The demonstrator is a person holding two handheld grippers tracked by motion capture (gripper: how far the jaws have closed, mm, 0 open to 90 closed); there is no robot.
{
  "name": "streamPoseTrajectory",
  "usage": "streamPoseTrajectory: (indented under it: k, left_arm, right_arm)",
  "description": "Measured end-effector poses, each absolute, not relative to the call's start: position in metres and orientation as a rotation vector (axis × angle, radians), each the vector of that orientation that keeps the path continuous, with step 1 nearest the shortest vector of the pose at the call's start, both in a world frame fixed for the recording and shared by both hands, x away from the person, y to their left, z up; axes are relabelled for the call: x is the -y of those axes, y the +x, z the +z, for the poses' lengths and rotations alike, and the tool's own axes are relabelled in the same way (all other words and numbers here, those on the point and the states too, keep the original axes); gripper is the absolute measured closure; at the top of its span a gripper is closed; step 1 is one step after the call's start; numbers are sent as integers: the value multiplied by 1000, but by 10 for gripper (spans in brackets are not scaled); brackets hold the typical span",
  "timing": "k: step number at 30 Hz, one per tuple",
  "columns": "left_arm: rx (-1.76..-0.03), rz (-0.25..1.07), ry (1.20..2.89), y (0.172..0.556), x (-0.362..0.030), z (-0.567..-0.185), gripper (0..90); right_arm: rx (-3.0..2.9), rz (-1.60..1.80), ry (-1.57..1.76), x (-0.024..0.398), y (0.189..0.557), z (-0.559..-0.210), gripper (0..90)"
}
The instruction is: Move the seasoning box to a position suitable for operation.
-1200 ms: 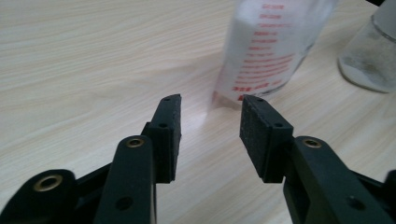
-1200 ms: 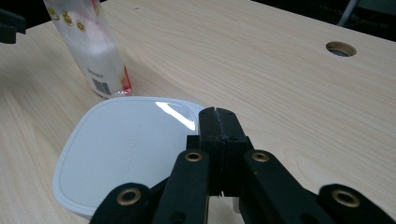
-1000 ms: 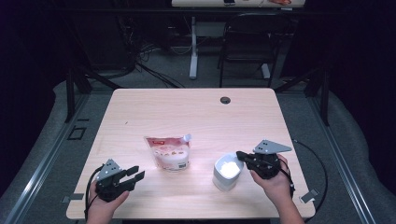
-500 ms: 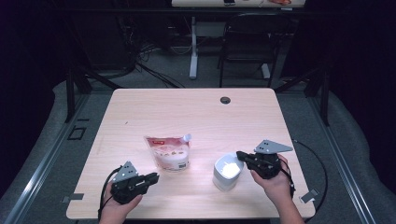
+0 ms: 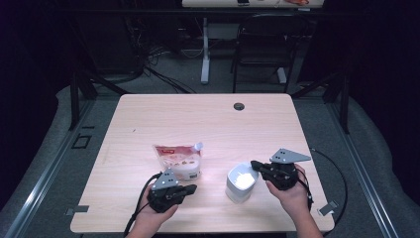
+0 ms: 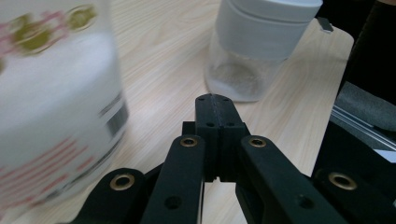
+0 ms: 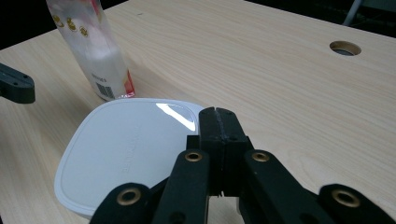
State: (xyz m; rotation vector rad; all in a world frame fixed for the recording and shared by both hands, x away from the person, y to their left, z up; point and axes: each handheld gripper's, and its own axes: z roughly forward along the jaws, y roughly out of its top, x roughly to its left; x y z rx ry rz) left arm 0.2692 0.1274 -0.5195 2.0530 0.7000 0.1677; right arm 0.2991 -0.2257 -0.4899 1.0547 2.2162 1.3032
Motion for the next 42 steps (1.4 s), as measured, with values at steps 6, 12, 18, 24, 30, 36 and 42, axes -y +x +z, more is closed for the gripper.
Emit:
streamPoseTrajectory:
  k: [6,12,18,24,30,36,42]
  left_arm:
    - [-635,134,2066,273,-97,-517,900]
    - [-603,106,2062,276,-79,-513,900]
    - [-568,89,2073,278,-62,-511,900]
    - [-564,77,2078,281,-52,-512,900]
    - [-565,75,2087,284,-46,-516,900]
    - [-570,61,2079,288,-44,-516,900]
    - [-559,58,2081,287,-40,-515,900]
  right_arm:
    - [-2209,1312,1058,226,299,-491,900]
    - [-2216,1317,1057,227,299,-491,900]
    - [-2216,1317,1057,227,299,-491,900]
    - [-2213,1320,1058,227,299,-491,900]
    - [-2209,1321,1058,227,299,-491,900]
    - [-2206,1322,1058,227,299,-492,900]
    - [-2206,1330,1064,227,299,-492,900]
